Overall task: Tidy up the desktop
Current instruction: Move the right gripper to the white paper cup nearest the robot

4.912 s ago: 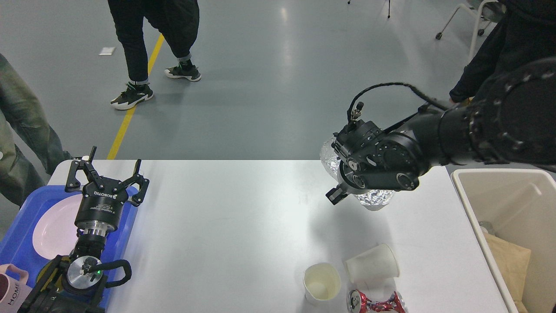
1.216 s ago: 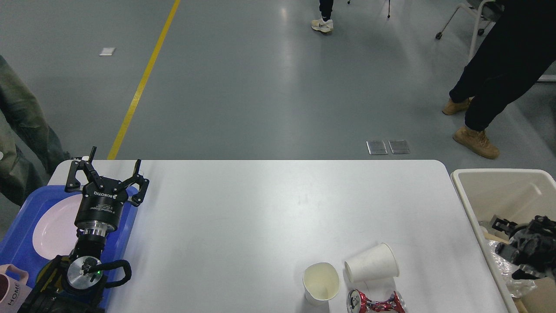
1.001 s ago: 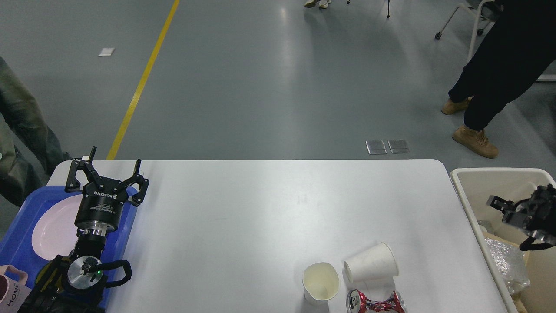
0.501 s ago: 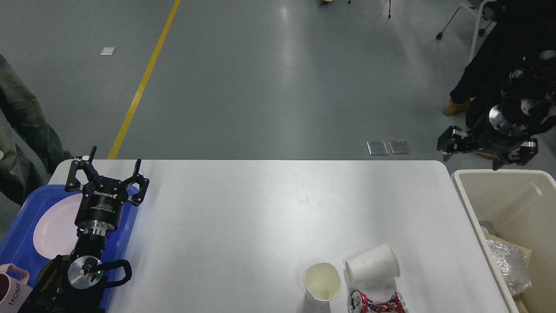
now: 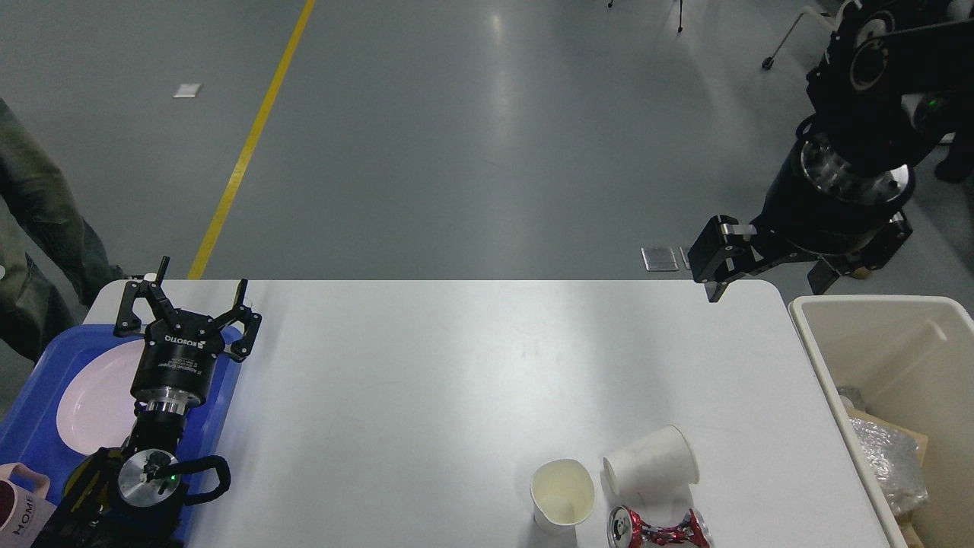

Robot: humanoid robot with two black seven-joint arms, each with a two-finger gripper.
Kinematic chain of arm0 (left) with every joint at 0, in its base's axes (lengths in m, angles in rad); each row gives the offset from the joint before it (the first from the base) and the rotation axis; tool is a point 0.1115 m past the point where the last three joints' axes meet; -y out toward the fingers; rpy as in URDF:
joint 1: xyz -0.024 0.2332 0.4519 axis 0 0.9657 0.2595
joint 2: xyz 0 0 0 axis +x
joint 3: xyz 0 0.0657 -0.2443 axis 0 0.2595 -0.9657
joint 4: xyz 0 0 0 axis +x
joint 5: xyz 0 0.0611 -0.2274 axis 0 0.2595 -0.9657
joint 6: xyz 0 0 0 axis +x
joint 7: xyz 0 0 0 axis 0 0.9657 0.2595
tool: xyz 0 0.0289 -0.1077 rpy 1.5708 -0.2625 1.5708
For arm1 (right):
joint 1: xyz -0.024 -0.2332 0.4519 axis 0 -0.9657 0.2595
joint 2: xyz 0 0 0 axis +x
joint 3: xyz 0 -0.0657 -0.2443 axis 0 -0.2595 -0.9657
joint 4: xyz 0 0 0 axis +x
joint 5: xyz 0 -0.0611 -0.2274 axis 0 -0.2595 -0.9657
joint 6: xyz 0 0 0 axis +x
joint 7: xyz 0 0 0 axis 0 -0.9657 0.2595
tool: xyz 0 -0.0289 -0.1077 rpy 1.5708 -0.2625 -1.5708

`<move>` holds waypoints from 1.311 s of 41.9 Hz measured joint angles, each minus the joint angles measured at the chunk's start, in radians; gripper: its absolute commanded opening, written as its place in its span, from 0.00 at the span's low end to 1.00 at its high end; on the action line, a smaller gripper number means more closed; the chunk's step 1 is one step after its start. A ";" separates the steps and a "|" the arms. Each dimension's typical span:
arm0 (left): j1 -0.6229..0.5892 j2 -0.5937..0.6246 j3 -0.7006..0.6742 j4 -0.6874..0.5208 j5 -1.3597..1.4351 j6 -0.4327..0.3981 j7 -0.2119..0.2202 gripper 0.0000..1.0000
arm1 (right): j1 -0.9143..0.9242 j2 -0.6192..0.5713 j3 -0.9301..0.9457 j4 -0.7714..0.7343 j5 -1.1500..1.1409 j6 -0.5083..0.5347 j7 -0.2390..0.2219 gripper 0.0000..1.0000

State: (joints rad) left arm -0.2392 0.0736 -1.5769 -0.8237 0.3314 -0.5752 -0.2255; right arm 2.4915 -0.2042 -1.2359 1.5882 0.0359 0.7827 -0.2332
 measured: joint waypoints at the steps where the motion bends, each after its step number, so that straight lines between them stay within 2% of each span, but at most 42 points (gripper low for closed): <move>1: 0.000 0.000 0.000 0.000 0.000 0.000 0.000 0.97 | 0.008 0.007 0.000 0.014 0.006 0.000 0.000 1.00; 23: -0.001 0.000 0.000 0.000 0.000 0.000 0.000 0.97 | -0.021 0.025 0.007 0.030 0.017 -0.017 0.004 1.00; 41: -0.001 0.000 0.000 0.000 0.000 0.000 0.000 0.97 | -0.113 0.046 0.155 0.028 0.050 -0.024 -0.001 1.00; 55: -0.001 0.000 0.000 0.000 0.000 0.000 0.000 0.97 | -0.380 0.137 0.283 0.023 0.026 -0.288 -0.003 0.97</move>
State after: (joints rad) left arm -0.2405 0.0736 -1.5769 -0.8238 0.3313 -0.5752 -0.2255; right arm 2.1119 -0.0669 -0.9534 1.6110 0.0619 0.4945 -0.2366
